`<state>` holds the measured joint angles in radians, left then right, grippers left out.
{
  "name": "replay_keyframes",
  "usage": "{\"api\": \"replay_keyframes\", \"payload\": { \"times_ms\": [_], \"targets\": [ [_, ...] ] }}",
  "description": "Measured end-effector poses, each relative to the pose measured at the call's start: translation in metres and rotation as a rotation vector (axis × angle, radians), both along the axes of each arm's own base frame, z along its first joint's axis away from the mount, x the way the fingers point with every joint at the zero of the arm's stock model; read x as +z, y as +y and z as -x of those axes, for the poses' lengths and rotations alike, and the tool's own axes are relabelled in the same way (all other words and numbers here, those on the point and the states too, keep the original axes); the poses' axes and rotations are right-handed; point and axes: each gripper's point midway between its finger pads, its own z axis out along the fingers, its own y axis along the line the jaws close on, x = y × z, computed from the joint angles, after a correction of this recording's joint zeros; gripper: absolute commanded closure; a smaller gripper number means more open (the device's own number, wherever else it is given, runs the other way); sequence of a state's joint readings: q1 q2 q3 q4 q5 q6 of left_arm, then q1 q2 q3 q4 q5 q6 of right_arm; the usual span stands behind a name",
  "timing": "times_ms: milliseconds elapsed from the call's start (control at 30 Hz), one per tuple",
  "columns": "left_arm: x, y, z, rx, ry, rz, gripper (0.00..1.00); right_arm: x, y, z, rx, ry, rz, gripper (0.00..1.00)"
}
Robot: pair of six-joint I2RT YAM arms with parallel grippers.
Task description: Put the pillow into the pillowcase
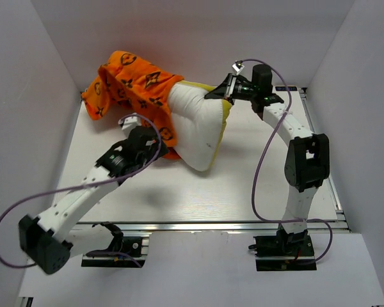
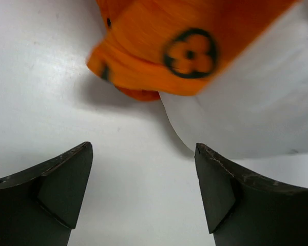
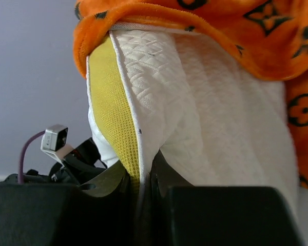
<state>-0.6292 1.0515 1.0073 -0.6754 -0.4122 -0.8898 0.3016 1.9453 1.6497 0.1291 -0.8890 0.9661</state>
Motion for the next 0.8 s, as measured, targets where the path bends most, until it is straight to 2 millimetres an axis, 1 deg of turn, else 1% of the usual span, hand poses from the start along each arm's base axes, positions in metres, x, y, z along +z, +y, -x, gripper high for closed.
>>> {"api": "replay_keyframes", "payload": {
  "times_ms": [100, 167, 233, 333, 367, 467, 600, 733, 767, 800],
  "targets": [
    [-0.02, -0.008, -0.032, -0.004, 0.037, -0.099, 0.09, -0.005, -0.024, -0.017, -0.054, 0.008, 0.003, 1.0],
    [-0.027, -0.01, -0.056, 0.0, 0.04, -0.136, 0.08, -0.009, -0.03, -0.02, -0.066, 0.016, 0.005, 1.0],
    [-0.031, -0.009, -0.08, 0.011, 0.039, -0.161, 0.08, -0.015, -0.028, -0.017, -0.058, 0.025, 0.008, 1.0],
    [-0.028, -0.011, -0.111, 0.006, 0.017, -0.183, 0.08, -0.025, -0.02, -0.009, -0.039, 0.037, 0.012, 1.0],
    [-0.025, -0.012, -0.12, -0.001, 0.004, -0.186, 0.08, -0.031, -0.017, -0.003, -0.028, 0.054, 0.017, 1.0],
    [-0.014, -0.022, -0.135, -0.044, -0.035, -0.188, 0.07, -0.039, -0.012, 0.006, -0.014, 0.069, 0.021, 1.0],
    [-0.001, -0.032, -0.148, -0.084, -0.078, -0.19, 0.09, -0.043, -0.014, 0.007, -0.017, 0.071, 0.024, 1.0],
    [-0.002, -0.033, -0.16, -0.082, -0.071, -0.216, 0.25, -0.044, -0.015, 0.007, -0.018, 0.065, 0.027, 1.0],
    [-0.004, -0.033, -0.162, -0.079, -0.065, -0.224, 0.38, -0.044, -0.014, 0.007, -0.016, 0.06, 0.029, 1.0],
    [-0.007, -0.031, -0.164, -0.076, -0.057, -0.232, 0.49, -0.044, -0.015, 0.007, -0.016, 0.056, 0.03, 1.0]
  ]
}}
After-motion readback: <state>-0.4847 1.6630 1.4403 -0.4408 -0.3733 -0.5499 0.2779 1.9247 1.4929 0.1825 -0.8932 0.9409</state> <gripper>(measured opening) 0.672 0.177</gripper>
